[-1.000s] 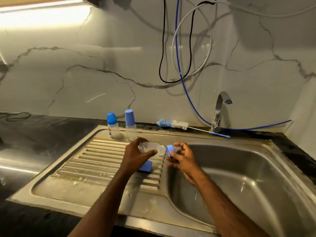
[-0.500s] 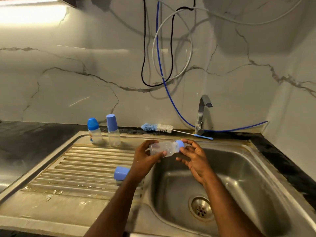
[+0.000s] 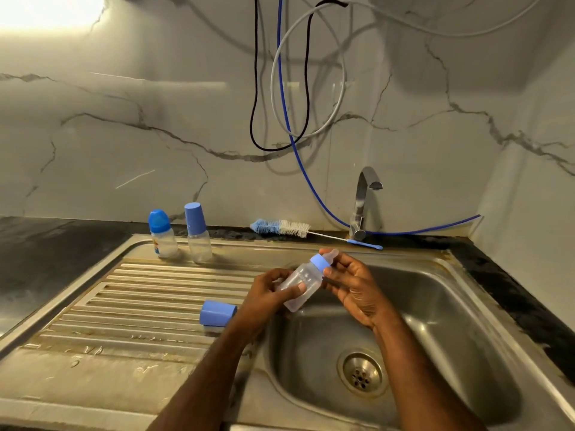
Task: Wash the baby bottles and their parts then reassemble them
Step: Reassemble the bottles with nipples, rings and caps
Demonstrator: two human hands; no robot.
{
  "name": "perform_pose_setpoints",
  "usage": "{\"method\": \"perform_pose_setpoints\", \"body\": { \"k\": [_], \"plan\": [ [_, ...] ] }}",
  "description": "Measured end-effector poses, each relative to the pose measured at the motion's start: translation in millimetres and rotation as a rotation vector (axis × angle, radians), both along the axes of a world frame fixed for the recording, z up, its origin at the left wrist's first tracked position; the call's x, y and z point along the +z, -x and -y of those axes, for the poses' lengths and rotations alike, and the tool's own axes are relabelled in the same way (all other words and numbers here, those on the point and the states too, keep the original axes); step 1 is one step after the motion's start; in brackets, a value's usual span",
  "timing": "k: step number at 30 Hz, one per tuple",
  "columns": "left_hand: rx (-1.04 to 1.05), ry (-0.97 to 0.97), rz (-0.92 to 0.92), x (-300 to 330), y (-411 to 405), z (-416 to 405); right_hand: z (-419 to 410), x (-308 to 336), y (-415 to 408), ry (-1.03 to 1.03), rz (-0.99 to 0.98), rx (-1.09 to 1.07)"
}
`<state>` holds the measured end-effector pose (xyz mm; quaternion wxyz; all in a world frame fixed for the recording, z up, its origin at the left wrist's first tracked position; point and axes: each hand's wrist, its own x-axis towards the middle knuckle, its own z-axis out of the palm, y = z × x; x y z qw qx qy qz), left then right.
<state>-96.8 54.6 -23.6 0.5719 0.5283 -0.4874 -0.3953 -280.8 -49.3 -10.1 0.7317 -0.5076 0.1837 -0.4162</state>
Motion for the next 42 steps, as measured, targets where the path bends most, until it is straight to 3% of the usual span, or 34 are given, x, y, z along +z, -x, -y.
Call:
{"method": "perform_pose_setpoints", "body": {
  "k": [3, 8, 10, 12, 16, 18, 20, 23, 26, 30, 31, 32, 35, 36, 38, 42],
  "plan": [
    [-0.041, 0.050, -0.003, 0.9, 0.3, -2.4, 0.4, -1.0, 1.4, -0.005, -0.031, 0.015],
    [0.175, 0.190, 0.408, -5.9, 1.5, 1.9, -6.3, 2.3, -10.0, 0.001, -0.164, -0.175],
    [0.142, 0.196, 0.483, -8.4, 6.9, 3.5, -11.8, 2.1, -21.7, 0.014, -0.259, -0.288],
    [0.009, 0.181, 0.379, -11.1, 12.5, 3.7, -17.3, 2.9, -31.5, -0.025, -0.197, -0.288],
    [-0.061, 0.064, -0.091, -5.0, 13.4, 0.4, -16.8, 11.9, -21.3, -0.251, 0.184, 0.034],
    [-0.101, -0.029, -0.289, 1.0, 8.1, -1.4, -19.0, 13.7, -14.2, -0.238, 0.171, 0.100],
    [-0.211, -0.093, -0.467, 4.7, 4.3, -5.0, -21.2, 14.3, -14.9, -0.188, 0.118, 0.021],
    [-0.393, -0.153, -0.570, 5.8, 5.5, -10.5, -27.2, 15.3, -19.5, -0.197, 0.136, -0.013],
    [-0.355, -0.149, -0.420, 6.3, 11.4, -10.4, -30.1, 15.5, -25.2, -0.221, 0.179, 0.043],
    [-0.036, 0.153, 0.211, 0.3, 16.0, -6.7, -30.5, 13.1, -33.4, -0.226, 0.170, -0.106],
    [0.001, 0.188, 0.274, -0.2, 17.0, -5.4, -29.3, 12.4, -32.1, -0.232, 0.194, -0.098],
    [-0.008, 0.163, 0.214, 0.3, 18.6, -4.8, -27.7, 12.2, -29.5, -0.250, 0.231, -0.064],
    [-0.167, -0.069, -0.392, 8.4, 17.5, -6.4, -24.8, 11.7, -20.8, -0.281, 0.288, 0.038],
    [-0.193, -0.104, -0.476, 10.3, 14.6, -7.6, -25.0, 12.3, -21.1, -0.267, 0.277, 0.037],
    [-0.189, -0.073, -0.419, 11.3, 13.6, -10.1, -27.0, 13.6, -26.2, -0.221, 0.239, -0.016],
    [0.050, 0.091, 0.088, 15.9, 17.1, -15.6, -36.2, 21.4, -39.5, -0.160, 0.214, -0.146]
  ]
}}
